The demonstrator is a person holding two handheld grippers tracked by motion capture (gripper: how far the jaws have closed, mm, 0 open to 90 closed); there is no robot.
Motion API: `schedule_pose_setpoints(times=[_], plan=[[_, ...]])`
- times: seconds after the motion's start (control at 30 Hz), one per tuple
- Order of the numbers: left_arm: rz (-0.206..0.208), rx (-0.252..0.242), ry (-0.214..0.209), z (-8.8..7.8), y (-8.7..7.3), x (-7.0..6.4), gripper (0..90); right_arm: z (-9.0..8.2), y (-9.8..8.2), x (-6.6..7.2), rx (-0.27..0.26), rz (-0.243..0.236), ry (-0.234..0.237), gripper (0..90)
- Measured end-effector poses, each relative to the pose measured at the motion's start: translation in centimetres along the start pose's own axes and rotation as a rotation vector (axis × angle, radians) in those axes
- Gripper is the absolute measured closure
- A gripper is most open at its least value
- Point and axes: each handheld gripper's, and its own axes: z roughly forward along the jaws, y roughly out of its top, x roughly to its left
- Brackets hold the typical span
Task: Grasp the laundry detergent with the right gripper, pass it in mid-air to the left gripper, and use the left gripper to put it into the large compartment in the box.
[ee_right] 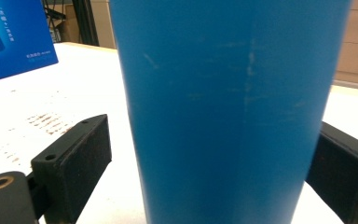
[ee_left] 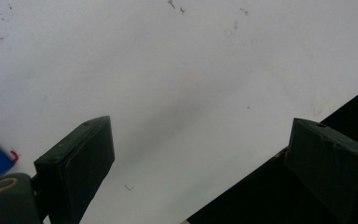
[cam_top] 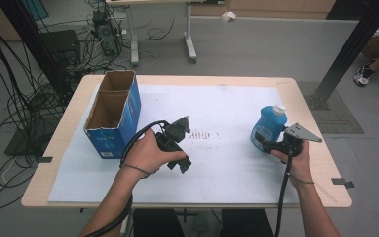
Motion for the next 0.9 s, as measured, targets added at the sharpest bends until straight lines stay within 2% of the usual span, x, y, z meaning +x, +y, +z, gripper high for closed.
schedule_pose_setpoints(times=[0.9], plan=[[0.0,0.005,0.004,-0.07,-0.02,-0.03,8.1,-0.05,0.08,0.05,-0.007,-0.001,0.008,7.5]])
